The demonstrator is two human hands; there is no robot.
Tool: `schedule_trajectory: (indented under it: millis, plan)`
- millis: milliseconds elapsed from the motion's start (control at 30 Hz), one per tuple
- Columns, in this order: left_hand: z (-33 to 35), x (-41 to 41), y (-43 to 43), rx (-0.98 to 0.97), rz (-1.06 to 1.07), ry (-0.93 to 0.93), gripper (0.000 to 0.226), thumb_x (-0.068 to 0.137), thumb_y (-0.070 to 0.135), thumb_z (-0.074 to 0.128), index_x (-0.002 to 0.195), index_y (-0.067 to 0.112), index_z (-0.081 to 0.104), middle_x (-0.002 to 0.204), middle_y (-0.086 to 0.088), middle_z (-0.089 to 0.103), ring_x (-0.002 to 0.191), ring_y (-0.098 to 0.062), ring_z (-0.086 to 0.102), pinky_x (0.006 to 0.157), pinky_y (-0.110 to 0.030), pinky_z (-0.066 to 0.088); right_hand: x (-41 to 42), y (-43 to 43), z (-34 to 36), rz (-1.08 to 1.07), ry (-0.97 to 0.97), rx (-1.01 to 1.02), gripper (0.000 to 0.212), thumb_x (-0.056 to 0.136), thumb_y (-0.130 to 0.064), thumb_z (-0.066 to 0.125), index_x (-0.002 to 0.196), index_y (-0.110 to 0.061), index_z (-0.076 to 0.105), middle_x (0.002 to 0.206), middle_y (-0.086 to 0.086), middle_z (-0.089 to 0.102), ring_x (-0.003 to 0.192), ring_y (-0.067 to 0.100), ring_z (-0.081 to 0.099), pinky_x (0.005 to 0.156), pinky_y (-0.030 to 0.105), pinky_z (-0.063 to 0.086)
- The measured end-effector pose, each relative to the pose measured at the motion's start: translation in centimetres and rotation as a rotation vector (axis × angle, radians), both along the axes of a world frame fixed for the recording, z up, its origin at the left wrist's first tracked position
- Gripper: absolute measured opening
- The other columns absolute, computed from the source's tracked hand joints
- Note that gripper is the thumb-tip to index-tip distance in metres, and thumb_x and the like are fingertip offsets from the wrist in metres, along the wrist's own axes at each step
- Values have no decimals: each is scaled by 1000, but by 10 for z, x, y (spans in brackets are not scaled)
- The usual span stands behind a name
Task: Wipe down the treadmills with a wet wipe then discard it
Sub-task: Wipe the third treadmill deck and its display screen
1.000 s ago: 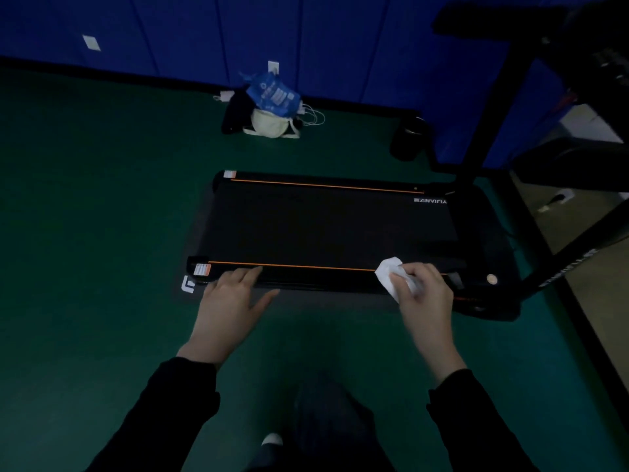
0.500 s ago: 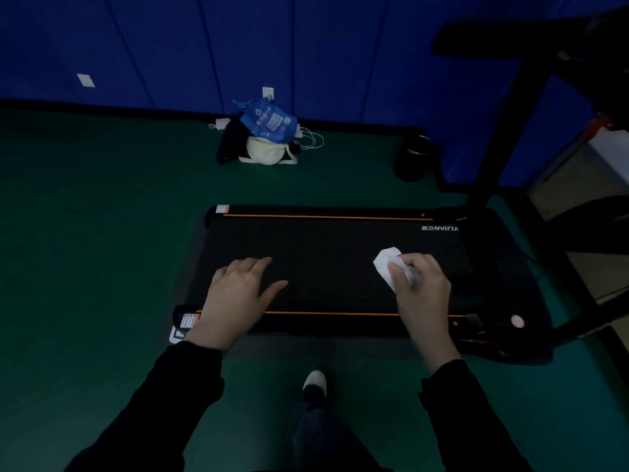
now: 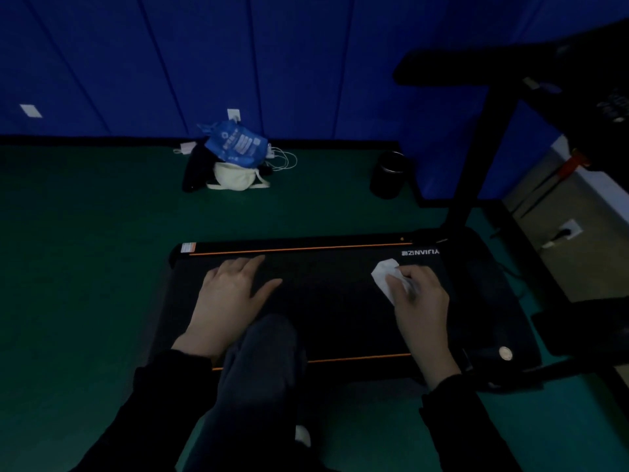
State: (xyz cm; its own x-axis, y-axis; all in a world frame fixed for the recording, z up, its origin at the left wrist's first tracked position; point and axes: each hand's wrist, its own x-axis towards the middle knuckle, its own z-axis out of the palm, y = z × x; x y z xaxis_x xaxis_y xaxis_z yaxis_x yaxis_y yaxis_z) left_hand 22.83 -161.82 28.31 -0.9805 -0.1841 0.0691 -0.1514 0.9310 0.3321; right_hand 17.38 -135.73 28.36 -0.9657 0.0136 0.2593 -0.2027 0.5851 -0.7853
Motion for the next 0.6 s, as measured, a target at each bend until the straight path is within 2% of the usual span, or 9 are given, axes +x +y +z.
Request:
schedule_trajectory:
  millis: [133, 300, 600]
  plan:
    - [2, -38, -11, 5, 15, 25, 73, 78, 64, 30, 123, 12, 56, 116, -10, 65, 108, -31, 58, 91, -45, 45, -37, -1, -1, -7, 12, -4, 1, 84, -3, 62, 84, -3, 63, 87, 4, 56, 77, 2, 52, 65, -2, 35]
    - [0, -99, -12, -1, -30, -4, 72, 78, 63, 32, 121, 10, 58, 112, -12, 66, 104, -32, 59, 89, -45, 47, -87, 2, -7, -68, 34, 26, 2, 83, -1, 62, 85, -2, 64, 88, 7, 59, 80, 16, 54, 67, -2, 34]
    - [-9, -273, -6, -18, -237, -69, 68, 81, 61, 37, 123, 12, 57, 108, -13, 67, 102, -33, 59, 88, -43, 46, -215, -2, -8, -249, 11, 59, 6, 81, 3, 63, 86, 0, 64, 86, 2, 55, 78, 15, 52, 67, -4, 31]
